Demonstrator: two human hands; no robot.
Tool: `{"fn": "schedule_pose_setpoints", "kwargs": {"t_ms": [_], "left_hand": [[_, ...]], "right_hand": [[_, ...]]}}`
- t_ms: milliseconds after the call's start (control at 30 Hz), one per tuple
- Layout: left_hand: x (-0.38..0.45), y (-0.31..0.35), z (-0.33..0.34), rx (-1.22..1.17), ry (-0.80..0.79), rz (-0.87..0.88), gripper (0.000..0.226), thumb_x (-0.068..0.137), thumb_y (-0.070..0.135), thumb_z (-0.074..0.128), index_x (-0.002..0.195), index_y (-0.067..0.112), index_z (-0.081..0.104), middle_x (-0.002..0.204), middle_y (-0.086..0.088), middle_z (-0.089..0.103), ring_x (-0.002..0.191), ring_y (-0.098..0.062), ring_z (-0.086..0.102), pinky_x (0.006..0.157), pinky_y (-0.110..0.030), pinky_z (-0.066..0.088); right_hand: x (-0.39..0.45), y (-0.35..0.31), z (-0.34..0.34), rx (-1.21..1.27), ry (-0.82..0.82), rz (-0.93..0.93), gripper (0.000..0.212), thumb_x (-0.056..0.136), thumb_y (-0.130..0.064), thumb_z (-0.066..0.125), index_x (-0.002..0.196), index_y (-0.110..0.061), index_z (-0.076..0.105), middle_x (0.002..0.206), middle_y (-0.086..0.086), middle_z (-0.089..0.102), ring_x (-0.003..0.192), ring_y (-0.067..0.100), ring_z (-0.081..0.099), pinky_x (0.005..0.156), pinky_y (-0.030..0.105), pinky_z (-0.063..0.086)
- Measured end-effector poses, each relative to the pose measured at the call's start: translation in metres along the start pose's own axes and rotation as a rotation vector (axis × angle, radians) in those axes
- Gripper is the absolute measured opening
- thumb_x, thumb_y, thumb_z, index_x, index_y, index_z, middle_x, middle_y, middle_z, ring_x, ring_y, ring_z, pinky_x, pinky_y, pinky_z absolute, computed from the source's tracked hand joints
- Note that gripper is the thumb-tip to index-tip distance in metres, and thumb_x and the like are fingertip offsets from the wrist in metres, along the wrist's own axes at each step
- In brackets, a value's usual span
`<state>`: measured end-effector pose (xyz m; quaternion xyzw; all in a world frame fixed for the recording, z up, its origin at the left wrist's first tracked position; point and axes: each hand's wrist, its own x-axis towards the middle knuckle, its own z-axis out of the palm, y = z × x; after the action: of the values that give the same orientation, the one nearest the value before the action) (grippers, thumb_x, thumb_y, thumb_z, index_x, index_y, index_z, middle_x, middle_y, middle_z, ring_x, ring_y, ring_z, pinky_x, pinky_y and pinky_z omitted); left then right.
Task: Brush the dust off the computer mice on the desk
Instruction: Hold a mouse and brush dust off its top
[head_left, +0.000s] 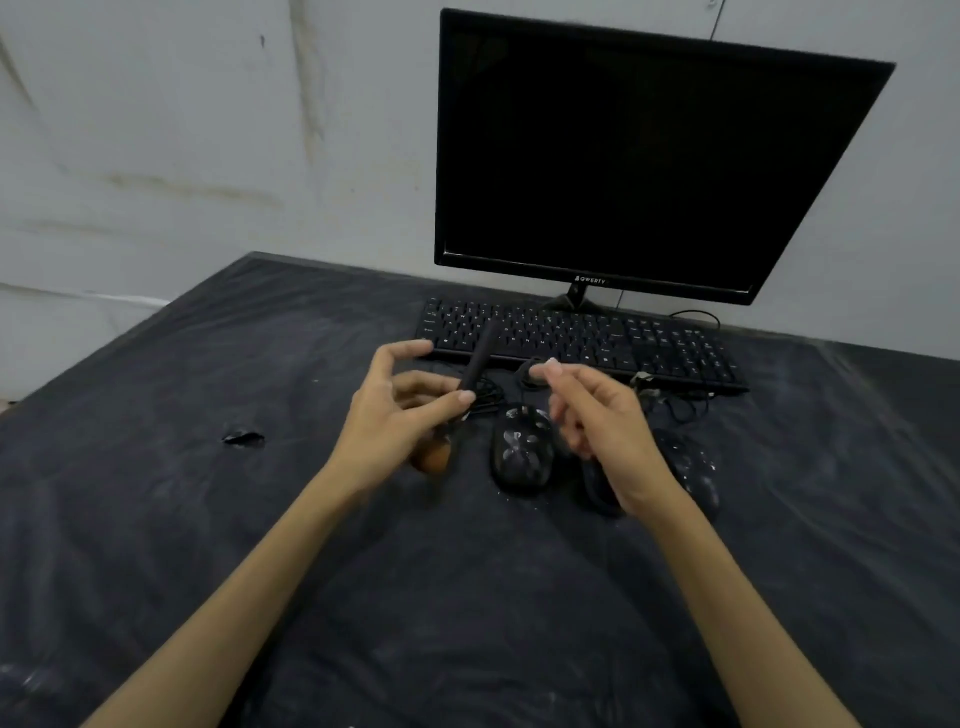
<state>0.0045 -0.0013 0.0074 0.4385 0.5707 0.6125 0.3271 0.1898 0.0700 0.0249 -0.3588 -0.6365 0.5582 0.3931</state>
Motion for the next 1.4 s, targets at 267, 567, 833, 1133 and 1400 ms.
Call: {"fn": "schedule_pose_setpoints", "kwargs": {"t_ms": [267,567,833,1133,1400], "left_hand": [[0.013,0.034,0.054,0.236,-0.251,0.336,0.071,0.073,0.013,0.08,0.132,0.017,0.041,0.088,0.002,0.075,0.073,-0.005,0.068,0.07,-0.015,0.05],[0.015,0.004,0.067,0.489,-0.178,0.299,0.064,0.077,0.032,0.075,0.132,0.023,0.044,0.123,0.012,0.057,0.115,-0.003,0.051,0.101,-0.028,0.042],[-0.014,-0.034,0.063,0.665,-0.068,0.092,0.115,0.051,0.075,0.067,0.144,0.024,0.023,0.141,0.007,0.033,0.129,-0.015,0.031,0.11,-0.039,0.033],[-0.008,-0.016,0.099,0.964,-0.202,0.32,0.11,0.058,0.077,0.063,0.146,0.031,0.014,0.147,0.013,0.021,0.134,-0.012,0.013,0.106,-0.034,0.014],[0.006,-0.008,0.111,0.98,-0.47,0.191,0.126,0.049,0.074,0.072,0.146,0.035,0.0,0.15,0.01,0.026,0.138,-0.013,0.007,0.108,-0.038,0.006]], "right_hand": [[-0.005,-0.013,-0.012,0.044,-0.061,0.06,0.041,0.095,-0.036,0.05,0.06,-0.024,0.07,0.051,-0.003,0.044,0.039,0.003,0.033,0.036,0.012,0.023],[-0.005,-0.01,-0.089,0.175,0.265,-0.018,0.032,0.097,-0.031,0.049,0.097,-0.006,0.07,0.054,-0.005,0.058,0.044,0.006,0.048,0.04,0.015,0.033],[-0.012,0.003,-0.099,0.329,0.359,-0.052,0.012,0.086,-0.012,0.064,0.097,-0.007,0.067,0.059,-0.006,0.059,0.052,0.003,0.051,0.043,0.013,0.039],[-0.013,0.01,-0.098,0.098,0.453,-0.105,0.014,0.09,-0.022,0.062,0.08,-0.013,0.064,0.057,-0.004,0.059,0.048,0.004,0.052,0.042,0.015,0.04],[-0.014,0.015,-0.103,0.028,0.534,-0.106,0.024,0.091,-0.027,0.062,0.081,-0.006,0.063,0.06,0.003,0.058,0.046,0.006,0.052,0.041,0.015,0.04]]}}
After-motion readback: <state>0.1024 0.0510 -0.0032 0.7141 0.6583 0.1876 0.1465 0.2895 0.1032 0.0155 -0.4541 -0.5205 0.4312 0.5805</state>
